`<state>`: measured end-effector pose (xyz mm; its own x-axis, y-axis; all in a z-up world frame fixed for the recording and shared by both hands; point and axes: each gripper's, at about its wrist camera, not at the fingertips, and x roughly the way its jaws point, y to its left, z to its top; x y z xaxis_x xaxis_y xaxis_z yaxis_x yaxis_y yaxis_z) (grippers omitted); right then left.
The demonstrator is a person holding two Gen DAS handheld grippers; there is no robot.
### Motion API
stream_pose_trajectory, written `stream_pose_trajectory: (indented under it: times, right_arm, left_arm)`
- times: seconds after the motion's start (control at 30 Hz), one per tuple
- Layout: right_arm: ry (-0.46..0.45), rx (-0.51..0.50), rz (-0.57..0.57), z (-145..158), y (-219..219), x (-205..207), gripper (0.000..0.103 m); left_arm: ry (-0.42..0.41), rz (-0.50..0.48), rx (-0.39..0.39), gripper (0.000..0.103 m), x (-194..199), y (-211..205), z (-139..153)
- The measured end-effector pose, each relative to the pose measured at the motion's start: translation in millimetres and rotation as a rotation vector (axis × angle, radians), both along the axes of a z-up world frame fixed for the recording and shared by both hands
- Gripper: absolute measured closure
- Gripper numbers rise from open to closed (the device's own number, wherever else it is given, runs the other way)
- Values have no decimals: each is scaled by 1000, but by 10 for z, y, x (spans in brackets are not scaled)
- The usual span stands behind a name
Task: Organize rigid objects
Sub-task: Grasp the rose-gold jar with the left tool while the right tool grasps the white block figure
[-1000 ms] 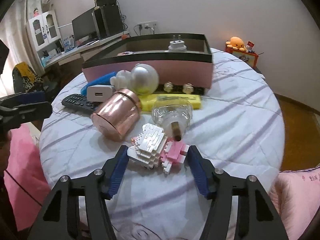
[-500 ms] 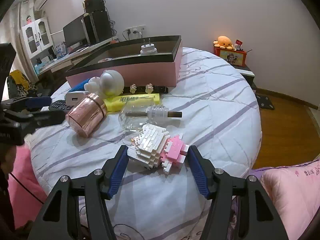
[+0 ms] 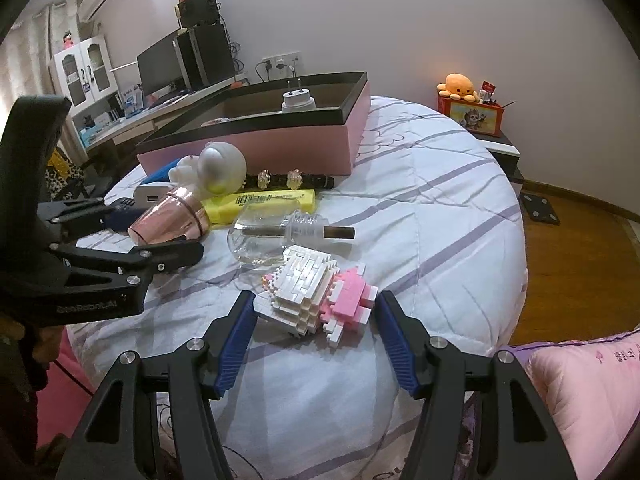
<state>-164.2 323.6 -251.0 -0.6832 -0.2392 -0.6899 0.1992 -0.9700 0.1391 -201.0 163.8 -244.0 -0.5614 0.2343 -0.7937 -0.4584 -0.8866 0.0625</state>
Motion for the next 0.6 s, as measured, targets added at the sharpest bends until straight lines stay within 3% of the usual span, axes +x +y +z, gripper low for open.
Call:
stream_pose_trajectory:
  times: [0.07,0.2,0.4,0.47,0.53,0.6]
  right_arm:
    - [2,5,-3,-8,-16,0,38]
    - [10,0,-9,-13,-85,0,24]
    - [23,15,-61,-17,-123,-33,24]
    - [23,25,-71,-22,-137,-37,24]
    - [24,59,-78,-26,-180,-29,37]
    - [21,72,-83,-15,-203,-11,41]
  left_arm:
    - [-16,-3,28,49,28,-60,23]
    - [-26,-35,42,49,160,-145,60]
    - [-25,-50,81,50,358,-393,137]
    - [-17,-47,89,50,398,-502,163]
    - [-8,-38,88,50,439,-592,174]
    - [-14,-36,101,48,451,-660,149]
